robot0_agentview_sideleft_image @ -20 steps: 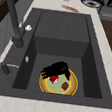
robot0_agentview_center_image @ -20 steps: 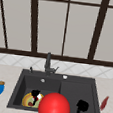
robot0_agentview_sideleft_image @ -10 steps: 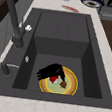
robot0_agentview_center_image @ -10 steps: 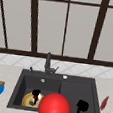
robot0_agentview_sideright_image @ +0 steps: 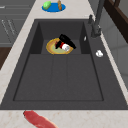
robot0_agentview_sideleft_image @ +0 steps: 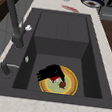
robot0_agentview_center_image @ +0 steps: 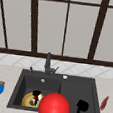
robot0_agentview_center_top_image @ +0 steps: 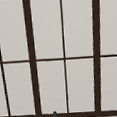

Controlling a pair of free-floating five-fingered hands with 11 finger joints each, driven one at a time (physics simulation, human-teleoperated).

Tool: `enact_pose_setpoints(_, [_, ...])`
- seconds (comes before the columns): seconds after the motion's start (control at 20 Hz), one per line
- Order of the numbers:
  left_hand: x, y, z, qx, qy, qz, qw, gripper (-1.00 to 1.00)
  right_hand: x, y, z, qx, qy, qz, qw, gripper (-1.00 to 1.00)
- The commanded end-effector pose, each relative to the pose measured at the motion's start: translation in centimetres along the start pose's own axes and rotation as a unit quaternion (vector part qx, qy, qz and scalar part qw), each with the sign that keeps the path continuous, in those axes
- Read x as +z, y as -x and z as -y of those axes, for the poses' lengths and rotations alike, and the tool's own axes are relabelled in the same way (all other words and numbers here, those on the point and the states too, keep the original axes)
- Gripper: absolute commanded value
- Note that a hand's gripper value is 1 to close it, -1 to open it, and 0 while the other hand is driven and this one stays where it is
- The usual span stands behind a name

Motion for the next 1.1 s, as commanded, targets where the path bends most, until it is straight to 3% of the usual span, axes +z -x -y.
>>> enact_pose_setpoints(0.0, [1.0,0.7,1.2,0.004,0.000,0.000,1.0000,-1.00,0.0,0.0,0.0,0.000,0.000,0.000,1.0000,0.00])
enact_pose_setpoints(0.05, [1.0,0.7,1.1,0.006,-0.002,0.001,1.0000,1.00,0.0,0.0,0.0,0.000,0.000,0.000,1.0000,0.00])
enact_pose_setpoints(0.1, [1.0,0.4,0.5,0.009,0.013,0.007,0.9998,1.00,0.0,0.0,0.0,0.000,0.000,0.000,1.0000,0.00])
enact_pose_setpoints(0.15, [0.9,0.3,-0.1,-0.017,0.017,0.010,0.9997,1.00,0.0,0.0,0.0,0.000,0.000,0.000,1.0000,0.00])
enact_pose_setpoints(0.25, [0.6,0.1,-0.7,-0.048,0.013,0.012,0.9987,1.00,0.0,0.0,0.0,0.000,0.000,0.000,1.0000,0.00])
enact_pose_setpoints(0.4, [0.5,-0.3,-1.2,-0.090,0.012,0.012,0.9958,1.00,0.0,0.0,0.0,0.000,0.000,0.000,1.0000,0.00])
enact_pose_setpoints(0.55, [0.6,0.1,-1.4,-0.101,0.008,0.006,0.9948,1.00,0.0,0.0,0.0,0.000,0.000,0.000,1.0000,0.00])
enact_pose_setpoints(0.7, [0.5,0.1,-1.9,-0.129,0.006,0.008,0.9916,1.00,0.0,0.0,0.0,0.000,0.000,0.000,1.0000,0.00])
enact_pose_setpoints(0.75, [0.4,0.6,-2.7,-0.124,0.004,0.012,0.9922,1.00,0.0,0.0,0.0,0.000,0.000,0.000,1.0000,0.00])
enact_pose_setpoints(1.05, [0.3,-2.1,-6.7,-0.125,0.008,-0.001,0.9921,1.00,0.0,0.0,0.0,0.000,0.000,0.000,1.0000,0.00])
